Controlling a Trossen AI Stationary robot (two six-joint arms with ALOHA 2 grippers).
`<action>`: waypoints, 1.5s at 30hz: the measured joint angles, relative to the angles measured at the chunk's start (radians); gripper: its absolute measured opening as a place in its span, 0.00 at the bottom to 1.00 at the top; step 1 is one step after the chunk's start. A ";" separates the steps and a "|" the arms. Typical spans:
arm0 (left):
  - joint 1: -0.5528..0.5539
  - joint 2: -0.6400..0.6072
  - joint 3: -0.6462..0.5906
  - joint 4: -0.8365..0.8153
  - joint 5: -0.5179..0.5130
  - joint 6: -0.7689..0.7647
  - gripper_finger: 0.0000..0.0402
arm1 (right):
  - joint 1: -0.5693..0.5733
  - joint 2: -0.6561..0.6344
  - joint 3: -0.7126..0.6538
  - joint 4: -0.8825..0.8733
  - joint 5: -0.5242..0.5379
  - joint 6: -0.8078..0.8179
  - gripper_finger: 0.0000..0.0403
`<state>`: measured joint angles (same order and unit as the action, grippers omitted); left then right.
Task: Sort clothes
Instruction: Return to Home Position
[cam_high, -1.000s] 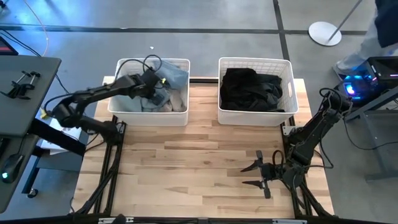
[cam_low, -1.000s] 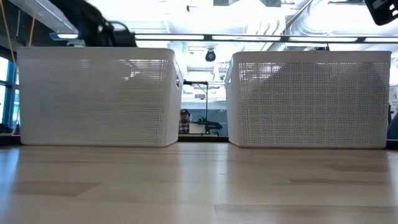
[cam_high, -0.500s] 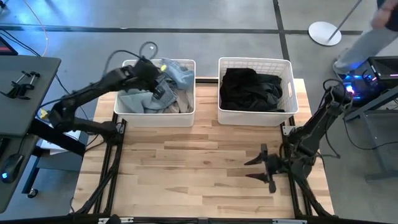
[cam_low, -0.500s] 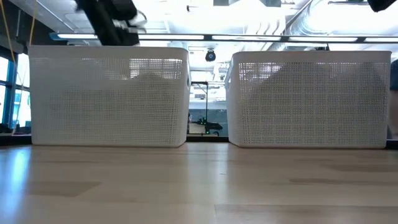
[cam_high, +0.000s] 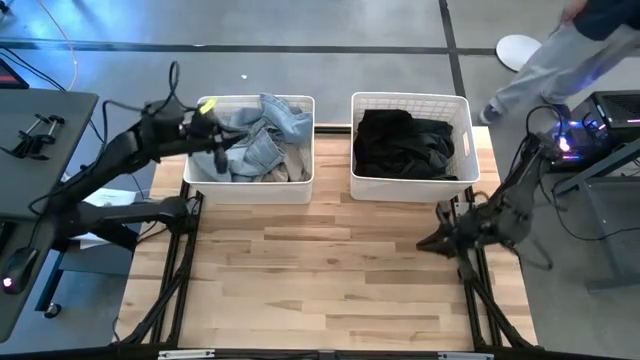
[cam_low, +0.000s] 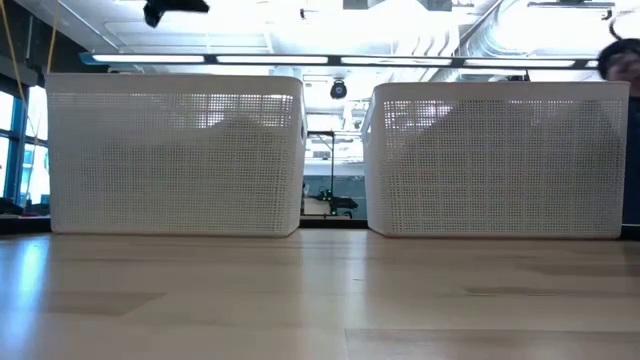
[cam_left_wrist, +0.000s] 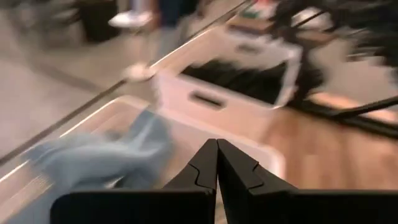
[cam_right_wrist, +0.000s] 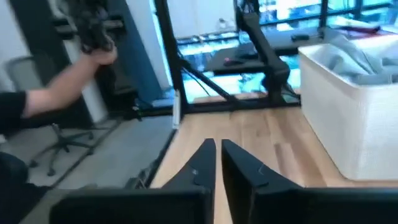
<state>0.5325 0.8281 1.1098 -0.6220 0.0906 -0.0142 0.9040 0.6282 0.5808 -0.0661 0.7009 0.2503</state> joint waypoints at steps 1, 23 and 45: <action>-0.009 -0.022 -0.027 0.039 0.035 0.000 0.00 | -0.016 -0.035 0.000 -0.017 -0.036 -0.011 0.03; 0.118 -0.166 -0.412 0.508 0.357 0.102 0.00 | -0.421 -0.555 -0.072 -0.213 -0.470 -0.220 0.00; 0.256 -0.560 -0.702 0.494 0.449 0.007 0.00 | -0.708 -0.625 -0.559 0.224 -0.557 -0.156 0.00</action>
<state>0.7882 0.2676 0.4077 -0.1283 0.5396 -0.0073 0.1957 0.0029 0.0215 0.1578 0.1435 0.0944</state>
